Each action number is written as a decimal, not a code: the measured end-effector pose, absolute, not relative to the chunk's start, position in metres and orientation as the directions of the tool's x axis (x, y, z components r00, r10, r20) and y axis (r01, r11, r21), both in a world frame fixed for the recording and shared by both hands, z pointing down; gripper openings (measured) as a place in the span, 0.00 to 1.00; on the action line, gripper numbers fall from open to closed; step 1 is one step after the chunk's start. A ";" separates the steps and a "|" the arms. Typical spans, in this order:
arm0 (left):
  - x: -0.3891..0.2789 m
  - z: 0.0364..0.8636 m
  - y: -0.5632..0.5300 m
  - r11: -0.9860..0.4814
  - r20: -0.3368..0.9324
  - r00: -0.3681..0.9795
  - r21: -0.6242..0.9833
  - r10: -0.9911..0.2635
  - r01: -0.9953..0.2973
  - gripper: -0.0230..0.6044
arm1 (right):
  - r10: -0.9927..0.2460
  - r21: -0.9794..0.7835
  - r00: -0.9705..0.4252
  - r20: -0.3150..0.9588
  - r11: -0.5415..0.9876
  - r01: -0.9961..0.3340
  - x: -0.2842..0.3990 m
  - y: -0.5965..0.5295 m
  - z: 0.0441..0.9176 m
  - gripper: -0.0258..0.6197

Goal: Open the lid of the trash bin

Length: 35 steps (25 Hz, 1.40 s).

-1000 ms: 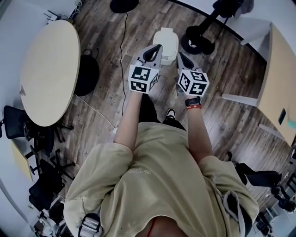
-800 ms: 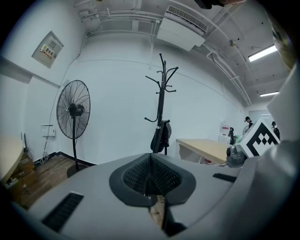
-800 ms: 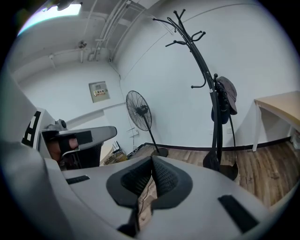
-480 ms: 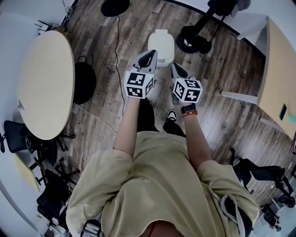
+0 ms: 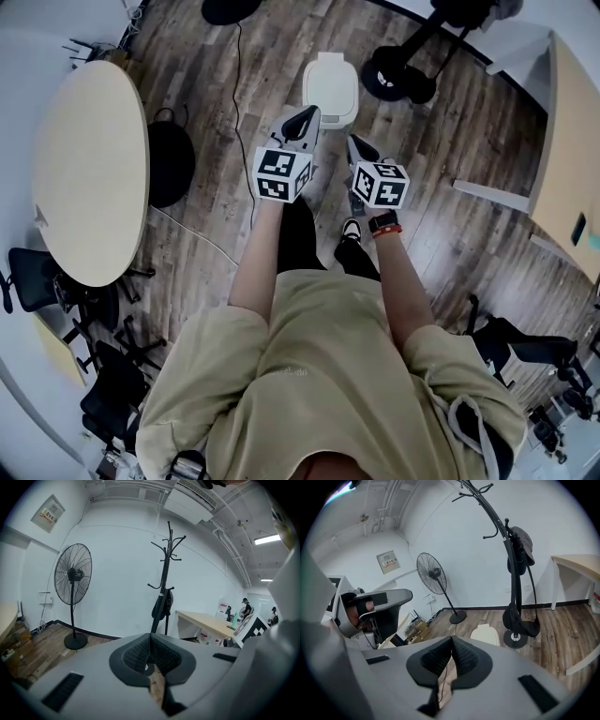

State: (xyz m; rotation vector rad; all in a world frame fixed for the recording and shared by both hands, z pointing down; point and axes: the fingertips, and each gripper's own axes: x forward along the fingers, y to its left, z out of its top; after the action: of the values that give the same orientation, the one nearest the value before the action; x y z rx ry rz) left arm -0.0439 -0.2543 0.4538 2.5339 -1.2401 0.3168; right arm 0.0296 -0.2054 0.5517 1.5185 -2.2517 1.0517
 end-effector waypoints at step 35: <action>-0.059 0.655 -0.335 -0.561 0.511 0.642 0.327 -0.572 -0.761 0.07 | -0.536 -0.556 -0.471 0.701 0.005 -0.831 0.015 -0.304 0.750 0.06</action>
State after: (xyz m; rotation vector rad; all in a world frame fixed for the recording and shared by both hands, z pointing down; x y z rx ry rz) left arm -0.0585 -0.3352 0.6553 2.3358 -1.0384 0.4759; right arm 0.0149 -0.3042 0.7496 1.4190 -1.9962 1.4528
